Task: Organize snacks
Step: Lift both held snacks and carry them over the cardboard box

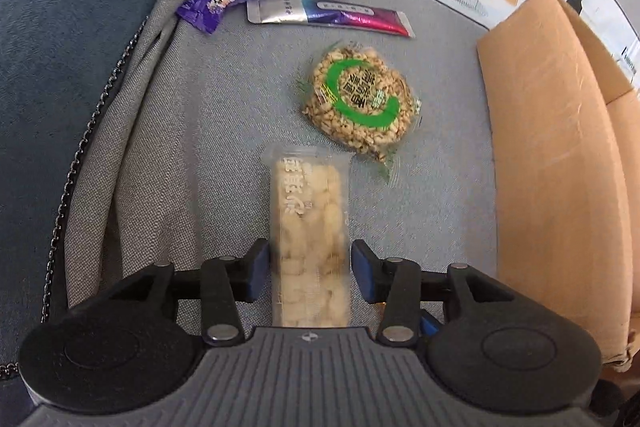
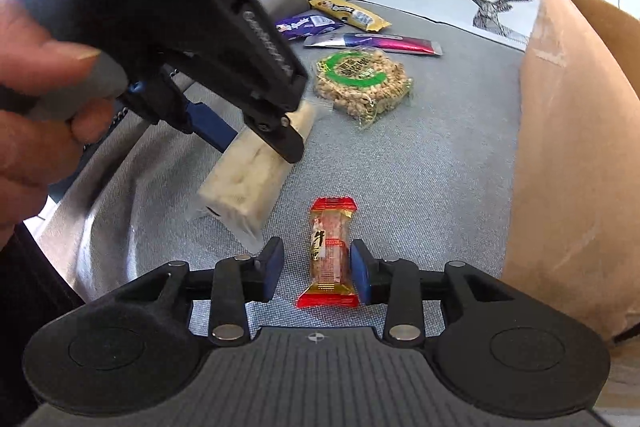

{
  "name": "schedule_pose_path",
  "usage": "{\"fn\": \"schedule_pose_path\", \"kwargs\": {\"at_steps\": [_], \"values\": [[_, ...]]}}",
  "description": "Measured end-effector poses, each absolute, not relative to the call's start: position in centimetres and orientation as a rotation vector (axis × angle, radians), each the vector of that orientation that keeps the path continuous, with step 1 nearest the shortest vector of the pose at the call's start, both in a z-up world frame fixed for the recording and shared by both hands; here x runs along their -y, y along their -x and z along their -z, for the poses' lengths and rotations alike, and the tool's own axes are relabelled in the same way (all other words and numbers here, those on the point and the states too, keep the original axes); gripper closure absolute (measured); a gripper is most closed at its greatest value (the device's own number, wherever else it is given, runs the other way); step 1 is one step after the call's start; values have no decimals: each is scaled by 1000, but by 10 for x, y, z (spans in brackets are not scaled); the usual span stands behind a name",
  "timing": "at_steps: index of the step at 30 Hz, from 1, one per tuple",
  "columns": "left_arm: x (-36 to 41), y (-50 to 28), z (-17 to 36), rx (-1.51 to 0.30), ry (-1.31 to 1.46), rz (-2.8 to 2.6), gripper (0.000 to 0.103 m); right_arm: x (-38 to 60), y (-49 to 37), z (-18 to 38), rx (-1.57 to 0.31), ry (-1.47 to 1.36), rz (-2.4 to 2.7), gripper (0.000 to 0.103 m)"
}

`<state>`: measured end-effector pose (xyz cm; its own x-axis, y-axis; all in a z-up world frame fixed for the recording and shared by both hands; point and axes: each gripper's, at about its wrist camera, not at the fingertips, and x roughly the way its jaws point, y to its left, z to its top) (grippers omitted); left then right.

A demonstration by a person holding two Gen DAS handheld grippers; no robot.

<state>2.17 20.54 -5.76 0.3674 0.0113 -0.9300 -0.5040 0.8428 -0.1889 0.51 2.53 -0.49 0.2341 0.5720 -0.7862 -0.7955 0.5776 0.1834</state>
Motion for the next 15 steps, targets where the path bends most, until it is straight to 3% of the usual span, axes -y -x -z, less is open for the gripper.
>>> {"fn": "schedule_pose_path", "kwargs": {"at_steps": [3,5,15], "values": [[-204,-25,60,-1168,478,-344,52,-27,-3,5,-924,304,-958,67],[-204,-25,60,-1170,472,-343,52,-28,-2,5,-909,323,-949,83],[-202,-23,58,-1171,463,-343,52,-19,-11,0,-902,276,-890,85]]}}
